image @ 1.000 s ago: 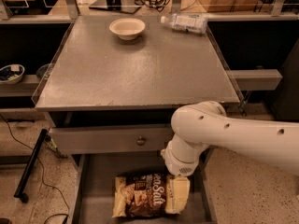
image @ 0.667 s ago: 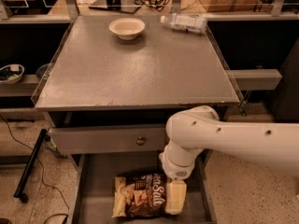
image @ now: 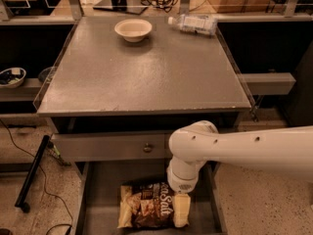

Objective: Pick brown chip bag from middle drawer and place on counter

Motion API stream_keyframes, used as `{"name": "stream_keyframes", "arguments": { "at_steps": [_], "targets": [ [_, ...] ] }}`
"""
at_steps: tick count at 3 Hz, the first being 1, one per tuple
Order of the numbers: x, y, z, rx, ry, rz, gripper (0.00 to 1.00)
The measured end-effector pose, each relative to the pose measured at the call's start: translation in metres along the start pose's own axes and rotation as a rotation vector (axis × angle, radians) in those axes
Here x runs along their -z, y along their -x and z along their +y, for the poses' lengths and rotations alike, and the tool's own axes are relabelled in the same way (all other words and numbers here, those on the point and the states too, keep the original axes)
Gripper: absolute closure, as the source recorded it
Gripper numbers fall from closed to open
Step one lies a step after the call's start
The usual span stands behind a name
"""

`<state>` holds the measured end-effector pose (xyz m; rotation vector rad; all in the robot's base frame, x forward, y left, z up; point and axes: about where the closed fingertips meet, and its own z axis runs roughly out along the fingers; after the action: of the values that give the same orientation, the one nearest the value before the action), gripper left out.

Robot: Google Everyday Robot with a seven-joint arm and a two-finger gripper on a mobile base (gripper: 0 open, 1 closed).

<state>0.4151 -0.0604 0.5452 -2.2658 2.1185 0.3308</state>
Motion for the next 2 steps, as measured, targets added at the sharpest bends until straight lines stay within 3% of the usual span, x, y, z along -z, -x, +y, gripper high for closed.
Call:
{"name": "stream_keyframes", "arguments": {
  "at_steps": [2],
  "targets": [
    [-0.032, -0.014, -0.002, -0.143, -0.065, -0.019, 0.0]
  ]
}}
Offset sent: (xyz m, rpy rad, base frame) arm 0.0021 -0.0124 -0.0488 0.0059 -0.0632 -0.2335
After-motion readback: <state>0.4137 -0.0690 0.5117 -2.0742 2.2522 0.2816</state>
